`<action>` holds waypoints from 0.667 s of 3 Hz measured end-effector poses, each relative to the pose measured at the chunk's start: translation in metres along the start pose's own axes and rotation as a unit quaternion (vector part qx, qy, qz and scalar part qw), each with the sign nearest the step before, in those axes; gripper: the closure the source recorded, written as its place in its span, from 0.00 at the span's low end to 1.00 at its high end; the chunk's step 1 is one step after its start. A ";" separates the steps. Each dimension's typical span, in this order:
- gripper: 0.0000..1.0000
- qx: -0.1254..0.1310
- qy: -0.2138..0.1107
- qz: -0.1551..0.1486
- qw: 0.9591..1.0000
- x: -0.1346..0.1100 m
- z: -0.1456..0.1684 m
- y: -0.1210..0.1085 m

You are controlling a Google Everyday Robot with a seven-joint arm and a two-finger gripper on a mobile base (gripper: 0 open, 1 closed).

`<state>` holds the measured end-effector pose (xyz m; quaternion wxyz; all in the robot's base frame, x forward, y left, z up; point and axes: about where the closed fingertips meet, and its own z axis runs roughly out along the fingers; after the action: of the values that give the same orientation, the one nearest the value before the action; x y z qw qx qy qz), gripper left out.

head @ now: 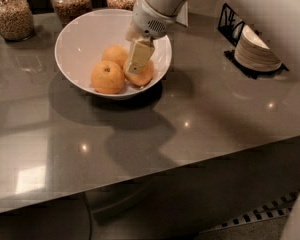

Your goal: Pick orange from white bowl

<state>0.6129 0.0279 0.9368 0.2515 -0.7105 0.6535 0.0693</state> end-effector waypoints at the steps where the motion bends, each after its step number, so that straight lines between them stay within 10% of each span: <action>1: 0.23 -0.004 0.016 0.013 1.000 0.011 0.014 -0.006; 2: 0.27 -0.012 0.031 0.027 0.999 0.022 0.030 -0.008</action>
Offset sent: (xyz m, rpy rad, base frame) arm 0.0260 -0.0122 -0.0492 -0.0788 0.0700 -0.0859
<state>0.6308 0.0216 0.9040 0.2206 -0.6975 0.6790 0.0617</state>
